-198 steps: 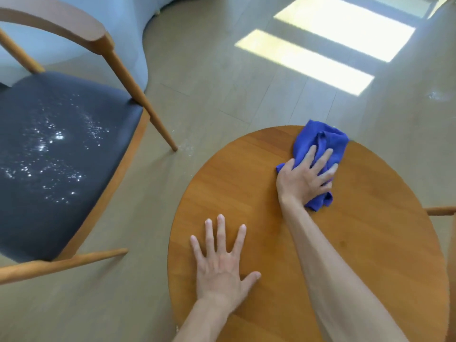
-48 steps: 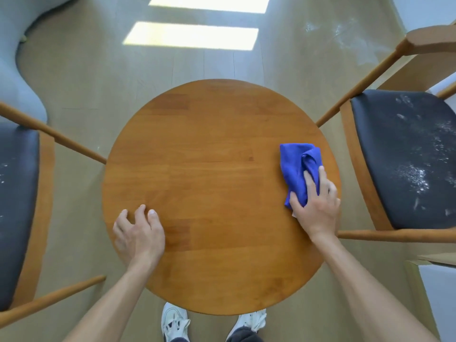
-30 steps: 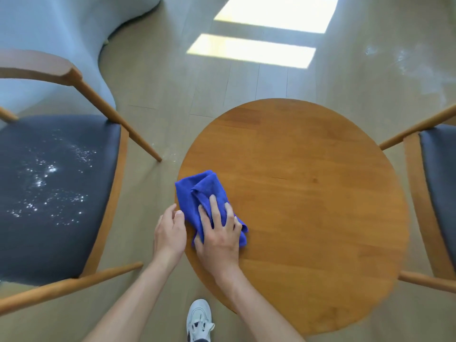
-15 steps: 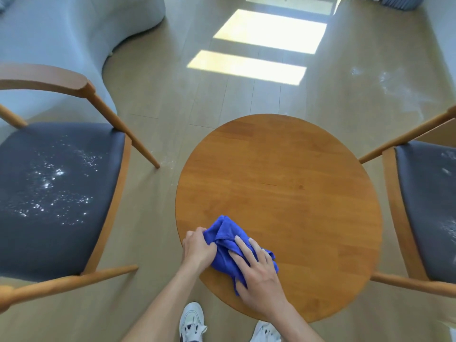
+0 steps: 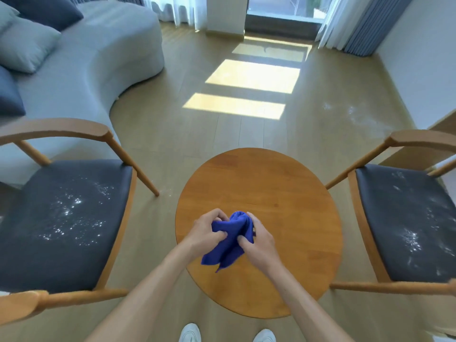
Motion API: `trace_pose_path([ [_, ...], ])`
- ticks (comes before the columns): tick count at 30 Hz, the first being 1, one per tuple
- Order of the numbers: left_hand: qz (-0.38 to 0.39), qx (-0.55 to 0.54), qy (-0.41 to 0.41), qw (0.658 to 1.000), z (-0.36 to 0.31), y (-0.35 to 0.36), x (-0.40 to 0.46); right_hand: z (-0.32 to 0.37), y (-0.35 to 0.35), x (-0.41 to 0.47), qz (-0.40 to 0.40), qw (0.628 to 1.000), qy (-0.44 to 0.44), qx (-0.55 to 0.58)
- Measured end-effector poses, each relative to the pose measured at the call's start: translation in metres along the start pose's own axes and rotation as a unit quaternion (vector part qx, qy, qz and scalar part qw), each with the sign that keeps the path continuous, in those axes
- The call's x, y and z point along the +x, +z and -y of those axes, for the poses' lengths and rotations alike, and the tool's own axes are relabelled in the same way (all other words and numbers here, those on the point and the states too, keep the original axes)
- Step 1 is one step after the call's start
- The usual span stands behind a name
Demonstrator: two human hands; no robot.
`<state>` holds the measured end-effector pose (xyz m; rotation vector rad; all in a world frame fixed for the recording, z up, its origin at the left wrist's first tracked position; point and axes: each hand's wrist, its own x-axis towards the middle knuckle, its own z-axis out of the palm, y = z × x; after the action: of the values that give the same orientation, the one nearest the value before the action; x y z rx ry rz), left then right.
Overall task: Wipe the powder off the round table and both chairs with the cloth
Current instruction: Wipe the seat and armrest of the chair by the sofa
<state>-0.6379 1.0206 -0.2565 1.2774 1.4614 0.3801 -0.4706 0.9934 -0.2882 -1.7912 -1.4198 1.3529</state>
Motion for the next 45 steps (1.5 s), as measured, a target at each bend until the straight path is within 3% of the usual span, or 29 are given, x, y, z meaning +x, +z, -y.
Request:
trace_pose_path([
  [4, -0.009, 0.021, 0.078, 0.997, -0.065, -0.043, -0.025, 0.060, -0.056, -0.014, -0.040, 0.996, -0.064, -0.038],
  [10, -0.070, 0.043, 0.168, 0.982, -0.148, -0.089, -0.053, 0.152, -0.152, -0.038, -0.011, 0.982, -0.130, -0.136],
  [14, -0.113, 0.089, 0.217, 0.965, -0.192, -0.111, -0.070, 0.194, -0.200, -0.049, -0.047, 0.968, -0.161, -0.188],
  [18, -0.195, 0.160, 0.206, 0.946, -0.202, -0.152, -0.082, 0.205, -0.259, -0.058, -0.114, 0.953, -0.138, -0.245],
  [21, -0.203, 0.182, 0.208, 0.939, -0.210, -0.168, -0.091, 0.206, -0.288, -0.066, -0.111, 0.953, -0.112, -0.259],
  [35, -0.107, 0.120, 0.196, 0.967, -0.246, -0.180, -0.112, 0.229, -0.310, -0.085, -0.058, 0.976, -0.081, -0.193],
  [42, -0.081, 0.148, 0.277, 0.946, -0.295, -0.167, -0.127, 0.215, -0.287, -0.084, -0.002, 0.931, -0.010, -0.364],
  [45, -0.059, 0.183, 0.317, 0.928, -0.324, -0.151, -0.128, 0.208, -0.256, -0.081, 0.043, 0.962, -0.076, -0.257],
])
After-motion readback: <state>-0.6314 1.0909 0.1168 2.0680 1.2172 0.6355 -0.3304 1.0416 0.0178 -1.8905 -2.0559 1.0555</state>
